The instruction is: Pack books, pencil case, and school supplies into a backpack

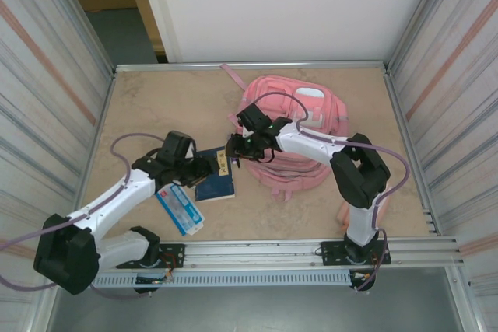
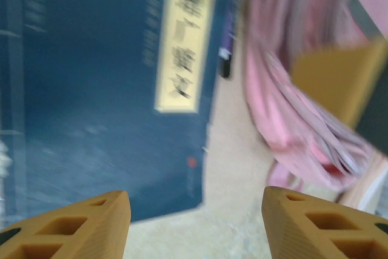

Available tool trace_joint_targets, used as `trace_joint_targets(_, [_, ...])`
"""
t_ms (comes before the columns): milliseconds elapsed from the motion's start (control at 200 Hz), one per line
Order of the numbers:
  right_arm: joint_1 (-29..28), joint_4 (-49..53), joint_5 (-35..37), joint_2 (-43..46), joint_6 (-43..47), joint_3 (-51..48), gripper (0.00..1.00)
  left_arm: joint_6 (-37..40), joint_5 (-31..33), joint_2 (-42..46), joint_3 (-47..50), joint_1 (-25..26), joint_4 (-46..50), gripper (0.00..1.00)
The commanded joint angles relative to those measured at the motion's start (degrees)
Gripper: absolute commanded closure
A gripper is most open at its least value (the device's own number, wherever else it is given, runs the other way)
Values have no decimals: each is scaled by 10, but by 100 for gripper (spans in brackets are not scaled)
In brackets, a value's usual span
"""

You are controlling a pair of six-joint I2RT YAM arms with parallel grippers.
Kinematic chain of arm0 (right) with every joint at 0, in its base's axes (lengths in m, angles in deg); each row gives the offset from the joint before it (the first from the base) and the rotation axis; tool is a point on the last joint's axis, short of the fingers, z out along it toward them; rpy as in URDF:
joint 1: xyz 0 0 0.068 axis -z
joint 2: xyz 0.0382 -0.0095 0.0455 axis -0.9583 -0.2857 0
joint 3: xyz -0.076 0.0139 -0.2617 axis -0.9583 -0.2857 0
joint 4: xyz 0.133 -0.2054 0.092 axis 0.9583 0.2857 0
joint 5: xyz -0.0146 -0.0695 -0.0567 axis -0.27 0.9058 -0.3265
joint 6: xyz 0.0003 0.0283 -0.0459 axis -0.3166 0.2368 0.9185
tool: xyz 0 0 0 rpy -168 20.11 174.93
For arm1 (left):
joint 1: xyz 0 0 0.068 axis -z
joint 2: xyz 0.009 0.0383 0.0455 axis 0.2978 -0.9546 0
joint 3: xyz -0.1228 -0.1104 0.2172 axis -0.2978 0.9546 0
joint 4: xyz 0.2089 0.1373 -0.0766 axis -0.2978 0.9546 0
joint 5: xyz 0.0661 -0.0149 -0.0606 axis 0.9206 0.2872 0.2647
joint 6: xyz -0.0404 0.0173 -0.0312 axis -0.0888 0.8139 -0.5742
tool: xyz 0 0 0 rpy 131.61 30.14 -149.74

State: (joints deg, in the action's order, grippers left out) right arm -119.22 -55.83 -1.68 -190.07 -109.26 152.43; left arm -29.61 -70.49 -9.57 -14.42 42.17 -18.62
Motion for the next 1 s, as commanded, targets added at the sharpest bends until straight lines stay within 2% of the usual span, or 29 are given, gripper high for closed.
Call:
trace_joint_targets(0, [-27, 10, 48, -1, -3, -12, 63, 66, -33, -27, 27, -60, -22, 41])
trace_joint_targets(135, [-64, 12, 90, -22, -19, -10, 70, 106, -38, -84, 21, -109, -55, 43])
trace_joint_targets(286, [-75, 13, 139, -39, -42, -18, 74, 157, -39, -124, 9, -126, -71, 43])
trace_joint_targets(411, [-77, 0, 131, -60, -51, -26, 75, 179, -47, -153, 7, -127, -86, 43])
trace_joint_targets(531, [-82, -7, 120, -85, -56, -26, 76, 204, -91, -189, 9, -127, -103, 43])
trace_joint_targets(661, [-83, -15, 105, -102, -63, -27, 79, 197, -101, -225, -6, -129, -85, 43])
trace_joint_targets(797, [-82, -85, 89, -93, -78, -63, 82, 153, -171, -201, 15, -130, -136, 44])
trace_joint_targets(992, [-82, -123, 80, -92, -79, -71, 83, 125, -187, -119, 26, -129, -111, 44])
